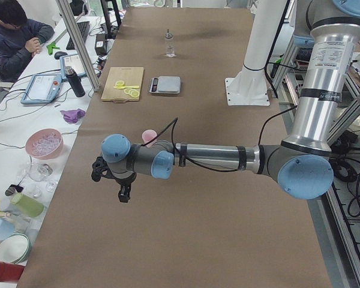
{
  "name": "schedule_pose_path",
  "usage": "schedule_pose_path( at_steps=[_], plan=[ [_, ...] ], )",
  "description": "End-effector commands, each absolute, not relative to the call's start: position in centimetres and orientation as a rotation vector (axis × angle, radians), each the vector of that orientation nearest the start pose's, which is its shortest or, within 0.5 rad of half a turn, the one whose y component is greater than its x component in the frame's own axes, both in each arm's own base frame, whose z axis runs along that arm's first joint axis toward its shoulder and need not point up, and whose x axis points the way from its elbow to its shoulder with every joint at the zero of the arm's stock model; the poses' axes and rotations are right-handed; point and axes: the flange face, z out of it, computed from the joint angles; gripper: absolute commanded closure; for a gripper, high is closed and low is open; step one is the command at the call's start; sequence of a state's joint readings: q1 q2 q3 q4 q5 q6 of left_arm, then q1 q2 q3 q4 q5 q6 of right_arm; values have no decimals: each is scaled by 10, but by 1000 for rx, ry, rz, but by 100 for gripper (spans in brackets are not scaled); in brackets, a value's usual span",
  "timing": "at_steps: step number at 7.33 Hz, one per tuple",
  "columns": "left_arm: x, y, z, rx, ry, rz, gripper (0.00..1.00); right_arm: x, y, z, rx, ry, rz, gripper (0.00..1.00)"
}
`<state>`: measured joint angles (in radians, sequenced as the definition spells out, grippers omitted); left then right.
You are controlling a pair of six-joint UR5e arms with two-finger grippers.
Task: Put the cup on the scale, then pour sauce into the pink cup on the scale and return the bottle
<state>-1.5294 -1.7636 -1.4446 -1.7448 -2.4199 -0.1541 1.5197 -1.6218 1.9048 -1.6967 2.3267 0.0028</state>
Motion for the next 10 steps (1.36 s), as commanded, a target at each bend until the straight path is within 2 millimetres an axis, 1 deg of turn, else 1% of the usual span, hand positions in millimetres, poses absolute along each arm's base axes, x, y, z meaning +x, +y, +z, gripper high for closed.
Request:
schedule_pose_path(
  at_steps=[1,2,3,4,5,6,7,8,9,10],
  plan=[
    [-33,-594,571,202,873,22,1,41,-469,533,184,-763,-127,0],
    [-33,-593,559,335,865,93,1,40,-468,532,186,-771,-127,0],
    [-30,-591,556,401,881,120,1,40,-468,532,185,-771,-128,0],
    [-26,-587,549,442,896,151,1,40,-470,529,193,-771,-132,0],
    [-19,-582,546,473,934,191,1,40,-470,529,191,-771,-131,0],
    [33,-589,521,478,950,286,1,40,-470,530,188,-771,-130,0],
    [52,-586,515,445,970,263,1,40,-469,532,184,-771,-130,0],
    [85,-577,500,436,972,286,1,40,-468,530,190,-773,-132,0],
    [128,-563,495,383,957,243,1,40,-467,532,184,-773,-128,0],
    [163,-555,488,331,948,163,2,40,-467,533,182,-773,-128,0]
  ],
)
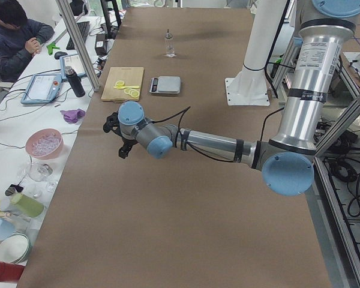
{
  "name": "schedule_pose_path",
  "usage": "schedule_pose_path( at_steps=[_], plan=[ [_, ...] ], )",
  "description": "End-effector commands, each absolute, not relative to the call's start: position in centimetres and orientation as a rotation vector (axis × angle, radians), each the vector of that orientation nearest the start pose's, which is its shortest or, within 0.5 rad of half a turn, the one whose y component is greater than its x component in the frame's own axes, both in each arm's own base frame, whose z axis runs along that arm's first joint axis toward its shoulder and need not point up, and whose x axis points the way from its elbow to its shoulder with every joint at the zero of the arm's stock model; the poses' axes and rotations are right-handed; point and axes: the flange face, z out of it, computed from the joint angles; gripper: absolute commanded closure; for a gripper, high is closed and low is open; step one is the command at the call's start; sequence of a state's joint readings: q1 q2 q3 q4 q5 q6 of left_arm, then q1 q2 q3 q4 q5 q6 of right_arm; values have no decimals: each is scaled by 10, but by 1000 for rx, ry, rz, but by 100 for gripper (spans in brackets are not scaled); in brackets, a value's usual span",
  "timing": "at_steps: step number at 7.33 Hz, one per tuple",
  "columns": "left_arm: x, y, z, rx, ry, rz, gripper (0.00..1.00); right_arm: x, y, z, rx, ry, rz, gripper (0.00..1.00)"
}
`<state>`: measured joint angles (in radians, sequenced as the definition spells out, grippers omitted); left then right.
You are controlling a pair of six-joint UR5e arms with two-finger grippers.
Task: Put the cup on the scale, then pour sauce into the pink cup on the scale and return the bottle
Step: 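Reach the left gripper to the pink cup and grasp it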
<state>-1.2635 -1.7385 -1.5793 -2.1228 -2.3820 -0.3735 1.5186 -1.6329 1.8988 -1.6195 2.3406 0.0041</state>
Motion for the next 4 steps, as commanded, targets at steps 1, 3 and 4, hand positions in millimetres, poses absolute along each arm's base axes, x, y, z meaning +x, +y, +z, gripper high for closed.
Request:
schedule_pose_path(
  at_steps=[1,3,4],
  plan=[
    [200,-546,482,267,965,124,8,39,-466,534,179,-773,-128,0],
    [236,-547,477,251,935,90,13,39,-466,534,179,-773,-128,0],
    [249,-554,476,250,920,69,17,40,-466,534,179,-773,-127,0]
  ],
)
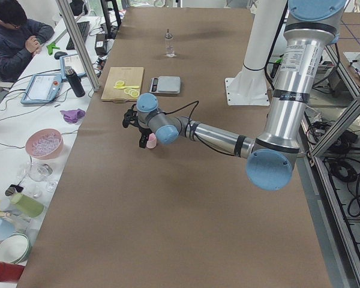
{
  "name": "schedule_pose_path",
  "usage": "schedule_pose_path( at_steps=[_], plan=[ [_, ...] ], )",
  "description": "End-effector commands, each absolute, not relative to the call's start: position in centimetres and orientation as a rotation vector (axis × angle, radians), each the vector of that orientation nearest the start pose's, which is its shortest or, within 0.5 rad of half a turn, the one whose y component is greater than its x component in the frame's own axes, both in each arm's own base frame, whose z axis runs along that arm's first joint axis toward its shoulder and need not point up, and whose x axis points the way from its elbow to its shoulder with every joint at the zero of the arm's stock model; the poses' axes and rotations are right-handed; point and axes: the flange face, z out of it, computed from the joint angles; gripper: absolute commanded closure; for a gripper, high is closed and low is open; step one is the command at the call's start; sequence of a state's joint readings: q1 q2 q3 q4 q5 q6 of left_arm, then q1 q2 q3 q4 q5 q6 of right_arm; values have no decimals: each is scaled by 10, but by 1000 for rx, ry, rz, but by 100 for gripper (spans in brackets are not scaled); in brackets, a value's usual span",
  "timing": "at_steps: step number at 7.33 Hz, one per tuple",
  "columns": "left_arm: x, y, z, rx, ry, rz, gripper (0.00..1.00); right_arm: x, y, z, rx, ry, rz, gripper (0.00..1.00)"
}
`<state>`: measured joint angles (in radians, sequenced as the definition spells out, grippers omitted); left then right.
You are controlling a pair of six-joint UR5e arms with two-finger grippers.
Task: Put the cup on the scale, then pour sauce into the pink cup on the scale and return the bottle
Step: 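Reach the left gripper to the pink cup and grasp it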
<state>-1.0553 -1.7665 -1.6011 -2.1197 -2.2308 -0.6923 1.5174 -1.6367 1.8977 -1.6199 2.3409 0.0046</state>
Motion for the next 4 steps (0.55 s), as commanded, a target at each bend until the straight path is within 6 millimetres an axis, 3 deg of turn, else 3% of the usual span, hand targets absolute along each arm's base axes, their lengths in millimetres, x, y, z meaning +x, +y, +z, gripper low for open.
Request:
schedule_pose_path(
  at_steps=[1,2,4],
  plan=[
    [265,-555,480,249,909,91,19,40,-466,535,178,-773,-126,0],
    [278,-554,475,267,898,100,25,40,-465,536,176,-773,-125,0],
    [277,-554,476,270,896,108,69,39,-465,535,177,-773,-127,0]
  ],
)
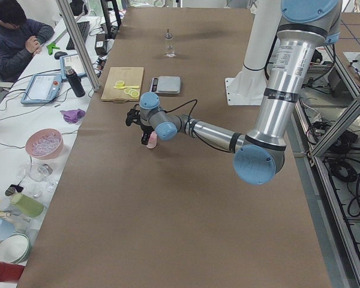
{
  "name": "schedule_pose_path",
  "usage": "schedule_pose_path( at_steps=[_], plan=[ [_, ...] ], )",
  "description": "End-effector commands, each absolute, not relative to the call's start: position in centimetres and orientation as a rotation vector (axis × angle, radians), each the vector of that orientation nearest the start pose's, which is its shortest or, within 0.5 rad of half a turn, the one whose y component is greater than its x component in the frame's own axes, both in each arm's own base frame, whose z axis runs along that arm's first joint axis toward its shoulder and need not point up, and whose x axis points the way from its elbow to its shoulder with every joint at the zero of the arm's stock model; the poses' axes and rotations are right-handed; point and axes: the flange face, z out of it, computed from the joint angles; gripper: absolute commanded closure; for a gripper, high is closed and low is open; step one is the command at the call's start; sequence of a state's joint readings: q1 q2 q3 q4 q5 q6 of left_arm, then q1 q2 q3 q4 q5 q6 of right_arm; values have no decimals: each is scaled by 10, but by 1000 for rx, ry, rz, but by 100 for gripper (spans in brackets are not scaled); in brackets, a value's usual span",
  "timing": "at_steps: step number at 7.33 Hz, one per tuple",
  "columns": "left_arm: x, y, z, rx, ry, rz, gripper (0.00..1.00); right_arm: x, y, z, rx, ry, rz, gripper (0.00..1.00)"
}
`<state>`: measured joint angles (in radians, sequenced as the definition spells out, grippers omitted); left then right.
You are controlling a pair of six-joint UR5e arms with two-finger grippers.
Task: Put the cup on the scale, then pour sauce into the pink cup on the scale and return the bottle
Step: 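Reach the left gripper to the pink cup and grasp it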
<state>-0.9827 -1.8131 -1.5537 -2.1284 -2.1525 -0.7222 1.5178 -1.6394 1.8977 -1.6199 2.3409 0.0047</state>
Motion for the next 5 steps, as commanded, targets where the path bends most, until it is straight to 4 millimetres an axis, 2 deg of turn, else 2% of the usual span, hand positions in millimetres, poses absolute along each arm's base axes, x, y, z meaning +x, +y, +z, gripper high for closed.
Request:
schedule_pose_path(
  at_steps=[1,2,3,4,5],
  plan=[
    [277,-553,479,268,892,107,83,39,-465,535,177,-773,-127,0],
    [276,-552,481,265,891,105,97,39,-465,535,177,-775,-128,0],
    [275,-551,479,268,893,106,100,39,-465,535,177,-775,-128,0],
    [274,-550,467,283,906,108,100,39,-465,535,177,-775,-128,0],
    [273,-547,442,298,934,93,100,39,-465,535,177,-775,-128,0]
  ],
)
